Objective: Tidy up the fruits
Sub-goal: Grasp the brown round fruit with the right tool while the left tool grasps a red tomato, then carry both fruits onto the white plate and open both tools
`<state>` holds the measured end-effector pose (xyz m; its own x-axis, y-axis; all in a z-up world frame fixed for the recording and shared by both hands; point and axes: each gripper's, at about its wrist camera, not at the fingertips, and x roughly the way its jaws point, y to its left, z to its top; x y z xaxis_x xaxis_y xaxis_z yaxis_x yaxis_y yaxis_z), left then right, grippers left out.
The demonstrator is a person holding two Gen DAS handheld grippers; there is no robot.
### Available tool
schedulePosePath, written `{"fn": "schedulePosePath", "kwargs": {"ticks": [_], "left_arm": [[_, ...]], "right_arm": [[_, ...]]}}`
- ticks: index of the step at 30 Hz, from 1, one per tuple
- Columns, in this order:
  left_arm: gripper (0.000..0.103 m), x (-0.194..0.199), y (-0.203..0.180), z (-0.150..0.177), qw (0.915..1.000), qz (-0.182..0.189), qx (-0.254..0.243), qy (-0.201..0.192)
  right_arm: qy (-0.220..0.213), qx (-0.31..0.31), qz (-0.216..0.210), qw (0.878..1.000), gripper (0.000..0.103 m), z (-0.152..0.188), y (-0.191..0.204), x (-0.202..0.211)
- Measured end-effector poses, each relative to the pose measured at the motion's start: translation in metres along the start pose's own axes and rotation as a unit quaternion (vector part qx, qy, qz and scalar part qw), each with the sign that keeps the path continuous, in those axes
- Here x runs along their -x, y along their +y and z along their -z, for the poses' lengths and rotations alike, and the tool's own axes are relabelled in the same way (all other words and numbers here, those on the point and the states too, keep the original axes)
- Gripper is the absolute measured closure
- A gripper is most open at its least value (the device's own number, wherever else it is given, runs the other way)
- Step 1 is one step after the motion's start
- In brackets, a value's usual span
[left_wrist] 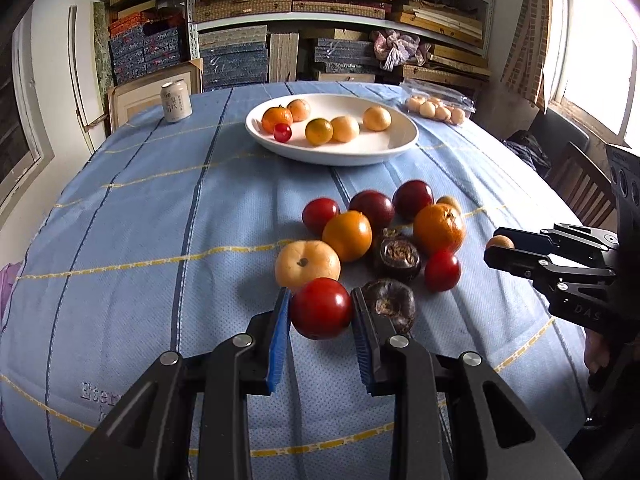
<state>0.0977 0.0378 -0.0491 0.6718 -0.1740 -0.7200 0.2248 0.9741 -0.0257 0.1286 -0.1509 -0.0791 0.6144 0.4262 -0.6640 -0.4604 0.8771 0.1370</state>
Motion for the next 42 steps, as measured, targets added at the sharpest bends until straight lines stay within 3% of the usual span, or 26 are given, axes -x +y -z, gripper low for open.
{"fn": "schedulePosePath", "kwargs": {"ticks": [9,25,34,42], "left_arm": [[0.073,0.005,0.000,-0.020,0.9999,0.006,0.010,-0.012],[0.073,-0.001,0.006,-0.086,0.9985,-0.025,0.010,-0.048],[0.073,-0.019,0.007,-0.138,0.9973,-0.036,0.002,-0.065],[0.073,-0.062,0.017,-0.182,0.9974,-0.037,0.007,-0.062]], "right_arm": [[-0.021,0.009,0.001,1.000,0.075,-0.021,0.003,0.021],[-0.070,0.015,0.019,0.997,0.075,-0.093,-0.014,0.055],[-0.079,0.008,0.025,0.997,0.075,-0.141,-0.033,0.039],[-0.069,-0.006,0.038,0.997,0.075,-0.182,-0.063,-0.004]]}}
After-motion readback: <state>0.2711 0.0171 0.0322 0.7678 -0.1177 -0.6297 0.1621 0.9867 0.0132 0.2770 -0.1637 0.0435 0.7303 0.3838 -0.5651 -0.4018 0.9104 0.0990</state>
